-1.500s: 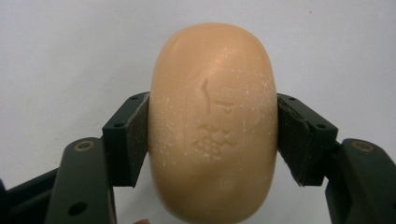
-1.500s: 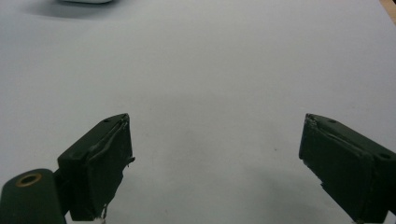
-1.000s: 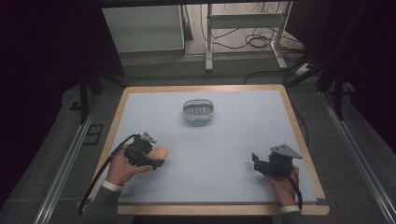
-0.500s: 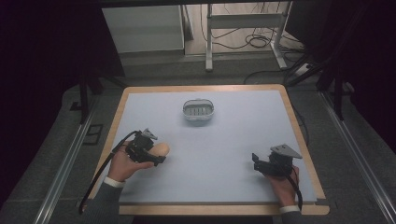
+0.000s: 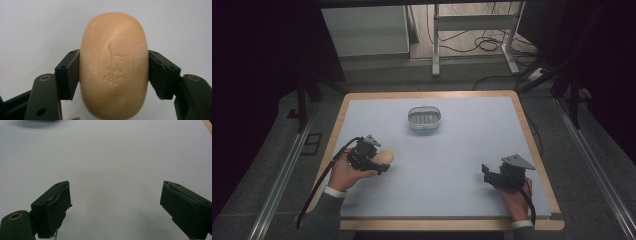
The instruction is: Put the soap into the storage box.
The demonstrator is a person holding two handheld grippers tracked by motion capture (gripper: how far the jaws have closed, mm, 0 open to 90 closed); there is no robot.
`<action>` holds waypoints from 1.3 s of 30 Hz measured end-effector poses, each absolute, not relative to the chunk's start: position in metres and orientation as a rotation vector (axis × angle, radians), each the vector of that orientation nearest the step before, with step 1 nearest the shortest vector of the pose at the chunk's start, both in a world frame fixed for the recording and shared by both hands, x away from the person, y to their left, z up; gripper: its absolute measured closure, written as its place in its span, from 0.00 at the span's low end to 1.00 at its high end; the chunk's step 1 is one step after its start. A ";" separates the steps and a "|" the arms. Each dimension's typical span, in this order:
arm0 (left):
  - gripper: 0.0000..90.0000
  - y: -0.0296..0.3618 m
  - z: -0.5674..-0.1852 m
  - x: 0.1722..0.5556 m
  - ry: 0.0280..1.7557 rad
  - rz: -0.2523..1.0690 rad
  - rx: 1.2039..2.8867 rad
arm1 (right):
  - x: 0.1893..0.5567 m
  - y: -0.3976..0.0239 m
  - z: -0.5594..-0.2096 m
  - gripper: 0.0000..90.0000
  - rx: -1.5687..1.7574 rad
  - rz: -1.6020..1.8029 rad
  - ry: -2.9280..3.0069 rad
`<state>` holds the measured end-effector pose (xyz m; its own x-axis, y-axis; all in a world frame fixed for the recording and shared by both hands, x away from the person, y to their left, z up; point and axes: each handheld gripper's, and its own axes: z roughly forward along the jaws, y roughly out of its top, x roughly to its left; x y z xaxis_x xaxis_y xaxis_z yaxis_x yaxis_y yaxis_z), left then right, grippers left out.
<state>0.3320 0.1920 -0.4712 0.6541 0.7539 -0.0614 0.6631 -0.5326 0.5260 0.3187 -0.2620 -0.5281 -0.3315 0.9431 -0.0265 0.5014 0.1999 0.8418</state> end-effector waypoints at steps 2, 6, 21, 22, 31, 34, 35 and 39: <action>0.36 0.192 -0.470 0.333 1.098 0.238 2.363 | 0.319 -0.262 -0.528 0.11 1.341 1.028 1.922; 0.36 0.191 -0.469 0.335 1.095 0.239 2.363 | 0.319 -0.262 -0.528 0.11 1.342 1.027 1.922; 0.36 0.185 -0.464 0.344 1.081 0.240 2.359 | 0.319 -0.262 -0.528 0.11 1.341 1.027 1.922; 0.36 0.185 -0.464 0.344 1.083 0.240 2.361 | 0.319 -0.262 -0.528 0.11 1.341 1.027 1.921; 0.36 0.182 -0.465 0.350 1.081 0.234 2.358 | 0.318 -0.261 -0.528 0.11 1.339 1.025 1.921; 0.36 0.182 -0.466 0.352 1.088 0.233 2.364 | 0.318 -0.261 -0.528 0.11 1.337 1.023 1.921; 0.36 0.182 -0.466 0.353 1.090 0.232 2.363 | 0.318 -0.261 -0.528 0.11 1.338 1.023 1.922; 0.36 0.182 -0.466 0.355 1.094 0.233 2.359 | 0.319 -0.261 -0.528 0.11 1.336 1.020 1.922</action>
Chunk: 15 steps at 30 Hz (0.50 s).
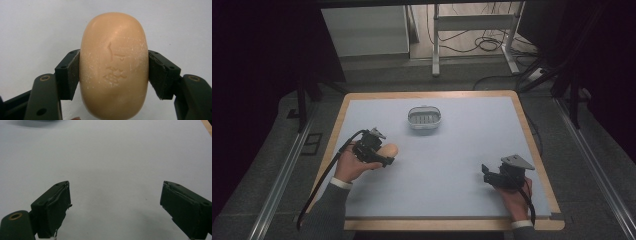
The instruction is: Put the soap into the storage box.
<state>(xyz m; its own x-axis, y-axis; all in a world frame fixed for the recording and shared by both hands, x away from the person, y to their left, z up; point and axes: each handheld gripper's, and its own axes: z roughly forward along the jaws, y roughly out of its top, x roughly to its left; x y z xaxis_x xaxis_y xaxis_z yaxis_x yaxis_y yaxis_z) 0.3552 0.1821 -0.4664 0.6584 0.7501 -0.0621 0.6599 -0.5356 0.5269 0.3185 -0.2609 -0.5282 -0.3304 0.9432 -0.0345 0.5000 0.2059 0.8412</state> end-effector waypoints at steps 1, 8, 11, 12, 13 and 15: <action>0.36 0.182 -0.466 0.356 1.094 0.234 2.361 | 0.318 -0.261 -0.528 0.11 1.336 1.020 1.922; 0.36 0.177 -0.463 0.360 1.084 0.238 2.362 | 0.318 -0.261 -0.528 0.11 1.335 1.021 1.919; 0.36 0.175 -0.461 0.361 1.081 0.247 2.363 | 0.318 -0.261 -0.528 0.11 1.336 1.022 1.919; 0.36 0.175 -0.460 0.362 1.078 0.246 2.364 | 0.318 -0.261 -0.528 0.11 1.335 1.022 1.920; 0.36 0.175 -0.460 0.362 1.077 0.245 2.366 | 0.318 -0.261 -0.528 0.11 1.337 1.022 1.920; 0.36 0.173 -0.460 0.363 1.076 0.248 2.366 | 0.318 -0.261 -0.528 0.11 1.337 1.021 1.920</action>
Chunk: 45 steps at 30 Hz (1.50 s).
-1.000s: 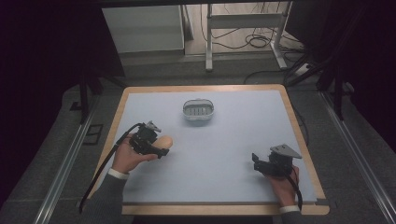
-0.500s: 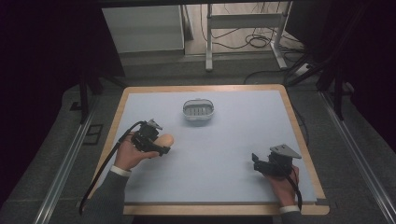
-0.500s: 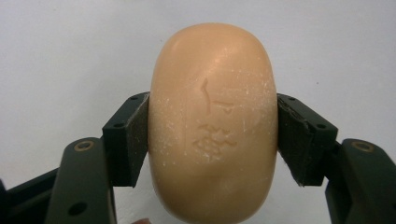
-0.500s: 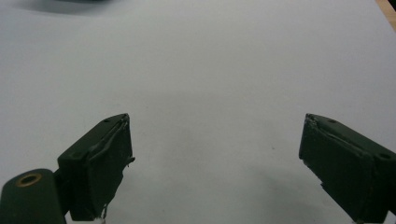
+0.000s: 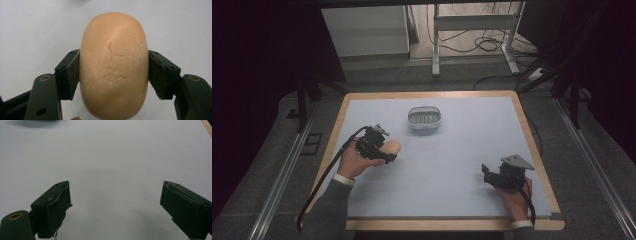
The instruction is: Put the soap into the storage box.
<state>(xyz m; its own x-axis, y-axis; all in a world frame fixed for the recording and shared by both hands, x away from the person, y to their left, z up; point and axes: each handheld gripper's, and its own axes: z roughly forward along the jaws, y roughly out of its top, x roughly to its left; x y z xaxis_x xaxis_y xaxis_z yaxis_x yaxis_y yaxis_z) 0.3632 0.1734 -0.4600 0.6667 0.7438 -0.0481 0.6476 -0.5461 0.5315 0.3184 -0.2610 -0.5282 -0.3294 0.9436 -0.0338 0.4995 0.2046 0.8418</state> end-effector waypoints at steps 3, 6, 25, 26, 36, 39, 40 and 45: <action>0.36 0.172 -0.459 0.365 1.072 0.250 2.369 | 0.318 -0.261 -0.528 0.11 1.336 1.021 1.920; 0.36 0.171 -0.457 0.366 1.071 0.252 2.370 | 0.318 -0.261 -0.528 0.11 1.336 1.020 1.920; 0.36 0.162 -0.450 0.375 1.059 0.265 2.370 | 0.318 -0.261 -0.528 0.11 1.337 1.019 1.920; 0.36 0.162 -0.450 0.376 1.057 0.265 2.369 | 0.318 -0.261 -0.528 0.11 1.337 1.019 1.920; 0.36 0.159 -0.447 0.380 1.052 0.266 2.367 | 0.318 -0.261 -0.528 0.11 1.336 1.018 1.920; 0.36 0.159 -0.448 0.381 1.054 0.263 2.365 | 0.319 -0.261 -0.528 0.11 1.335 1.017 1.921; 0.36 0.159 -0.448 0.381 1.056 0.260 2.362 | 0.319 -0.261 -0.528 0.11 1.335 1.016 1.921; 0.36 0.159 -0.448 0.383 1.059 0.264 2.363 | 0.319 -0.261 -0.528 0.11 1.335 1.016 1.921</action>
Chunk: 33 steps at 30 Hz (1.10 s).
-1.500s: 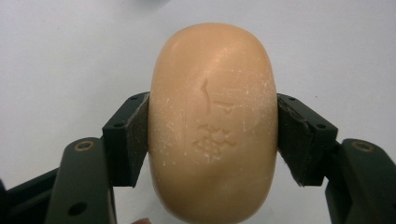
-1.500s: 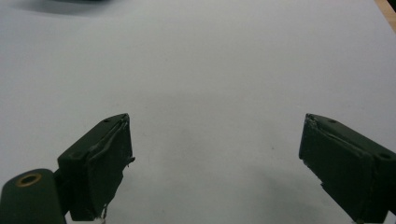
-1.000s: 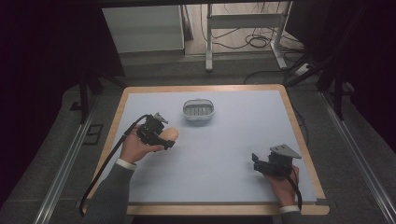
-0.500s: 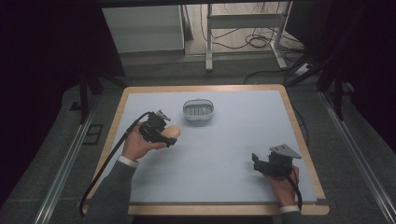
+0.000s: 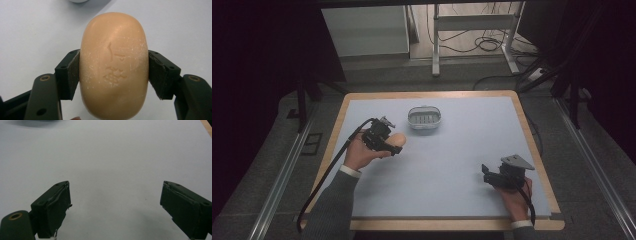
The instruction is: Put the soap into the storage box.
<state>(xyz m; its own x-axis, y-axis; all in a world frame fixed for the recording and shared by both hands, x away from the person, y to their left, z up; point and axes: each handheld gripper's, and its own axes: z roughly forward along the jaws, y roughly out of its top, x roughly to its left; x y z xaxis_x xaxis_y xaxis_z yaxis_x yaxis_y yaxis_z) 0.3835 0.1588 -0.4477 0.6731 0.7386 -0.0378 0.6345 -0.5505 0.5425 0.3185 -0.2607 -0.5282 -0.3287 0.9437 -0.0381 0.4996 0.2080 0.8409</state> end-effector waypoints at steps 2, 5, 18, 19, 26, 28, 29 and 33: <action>0.36 0.158 -0.447 0.385 1.054 0.266 2.366 | 0.318 -0.261 -0.528 0.11 1.335 1.016 1.921; 0.36 0.155 -0.446 0.387 1.053 0.274 2.367 | 0.318 -0.261 -0.528 0.11 1.336 1.017 1.920; 0.36 0.149 -0.442 0.398 1.043 0.287 2.386 | 0.318 -0.261 -0.528 0.11 1.337 1.018 1.919; 0.36 0.150 -0.441 0.399 1.042 0.288 2.386 | 0.318 -0.261 -0.528 0.11 1.337 1.018 1.919; 0.36 0.150 -0.438 0.404 1.036 0.290 2.387 | 0.318 -0.261 -0.528 0.11 1.338 1.018 1.919; 0.36 0.149 -0.437 0.405 1.036 0.291 2.386 | 0.318 -0.261 -0.528 0.11 1.337 1.017 1.920; 0.36 0.149 -0.437 0.405 1.036 0.290 2.384 | 0.318 -0.261 -0.528 0.11 1.337 1.017 1.919; 0.36 0.147 -0.435 0.407 1.031 0.297 2.385 | 0.318 -0.261 -0.528 0.11 1.338 1.017 1.919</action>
